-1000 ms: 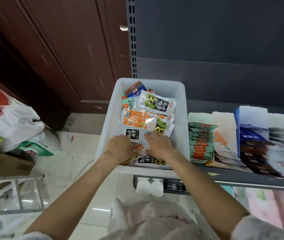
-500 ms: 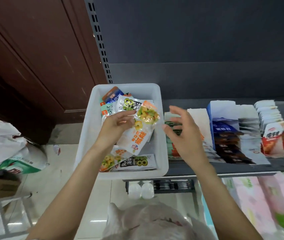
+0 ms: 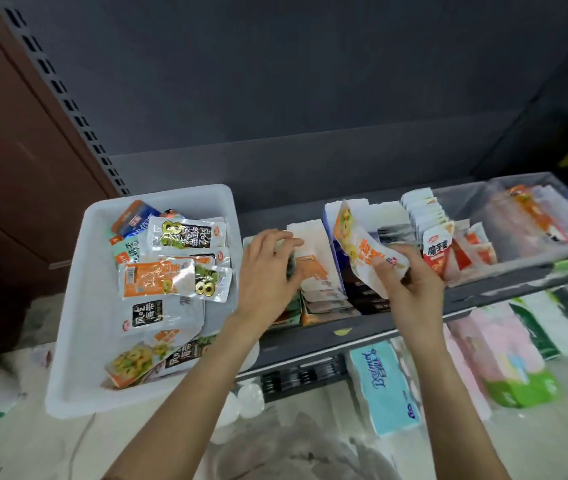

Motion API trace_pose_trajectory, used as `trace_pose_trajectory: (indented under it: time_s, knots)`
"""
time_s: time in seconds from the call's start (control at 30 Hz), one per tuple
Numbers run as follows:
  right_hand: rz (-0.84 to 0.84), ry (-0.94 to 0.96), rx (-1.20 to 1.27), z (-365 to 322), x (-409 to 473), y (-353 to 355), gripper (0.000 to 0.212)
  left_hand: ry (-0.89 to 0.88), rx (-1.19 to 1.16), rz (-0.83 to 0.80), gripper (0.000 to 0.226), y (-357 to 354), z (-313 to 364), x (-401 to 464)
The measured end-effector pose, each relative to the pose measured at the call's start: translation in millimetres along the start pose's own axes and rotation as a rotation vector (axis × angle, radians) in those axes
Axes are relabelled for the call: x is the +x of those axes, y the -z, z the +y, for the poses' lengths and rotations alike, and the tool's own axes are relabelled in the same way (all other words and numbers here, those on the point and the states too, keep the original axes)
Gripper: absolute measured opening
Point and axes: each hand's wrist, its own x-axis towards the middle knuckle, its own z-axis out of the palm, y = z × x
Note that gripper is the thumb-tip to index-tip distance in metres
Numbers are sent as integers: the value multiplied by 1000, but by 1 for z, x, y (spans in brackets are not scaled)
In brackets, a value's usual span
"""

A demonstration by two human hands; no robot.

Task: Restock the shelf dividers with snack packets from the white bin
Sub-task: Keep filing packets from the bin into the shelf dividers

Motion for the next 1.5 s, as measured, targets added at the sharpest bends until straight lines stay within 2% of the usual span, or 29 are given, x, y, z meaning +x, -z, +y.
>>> trace_pose_trajectory:
  time_s: [0.17, 0.33, 0.43, 0.5, 0.57, 0.6, 0.67, 0.73, 0.77, 0.83, 0.9, 0.97, 1.03, 1.1, 1.2, 1.33, 1.43, 1.5]
  knots:
    - [-102, 405, -539, 17, 19, 0, 15, 4, 78, -118, 36, -5, -15, -4]
    - [-167, 562, -916, 29, 34, -41, 16, -39, 72, -129, 33, -1, -20, -8]
    - [-366, 657, -1229, 33, 37, -63, 21, -45, 47, -142, 36, 4, -22, -7]
    - [-570, 601, -1340, 37, 33, -69, 36, -54, 31, -151, 37, 8, -24, -6]
    - [-694, 494, -1351, 33, 25, -67, 45, -78, -20, -160, 37, 12, -30, -6]
    - [-685, 470, -1297, 28, 20, -64, 47, -101, -46, -152, 36, 15, -34, -6]
    - [-530, 520, -1037, 16, 10, -61, 47, -113, -88, -74, 34, 22, -45, -8]
    - [-390, 576, -738, -2, -3, -63, 41, -68, -127, 87, 31, 33, -57, -16]
    - [-378, 587, -614, -12, -9, -68, 37, -40, -140, 176, 29, 41, -64, -22]
    - [-467, 567, -426, -28, -21, -89, 32, 27, -153, 290, 24, 56, -80, -38]
    - [-590, 539, -336, -34, -30, -119, 30, 150, -120, 268, 20, 64, -106, -60]
    - [-717, 541, -379, -30, -39, -155, 28, 325, -43, 115, 21, 67, -138, -82]
    - [-819, 557, -518, -17, -44, -192, 30, 473, 48, -67, 31, 67, -165, -102]
    - [-865, 601, -663, 1, -44, -228, 39, 546, 111, -198, 42, 68, -180, -114]
    - [-864, 650, -870, 22, -34, -274, 56, 503, 150, -341, 53, 67, -188, -118]
    - [-962, 685, -1062, 38, -19, -303, 67, 435, 225, -513, 52, 62, -189, -112]
    - [-944, 760, -1195, 44, -19, -306, 63, 412, 298, -518, 47, 59, -192, -109]
    - [-880, 834, -1292, 45, -24, -303, 52, 406, 335, -514, 44, 58, -194, -108]
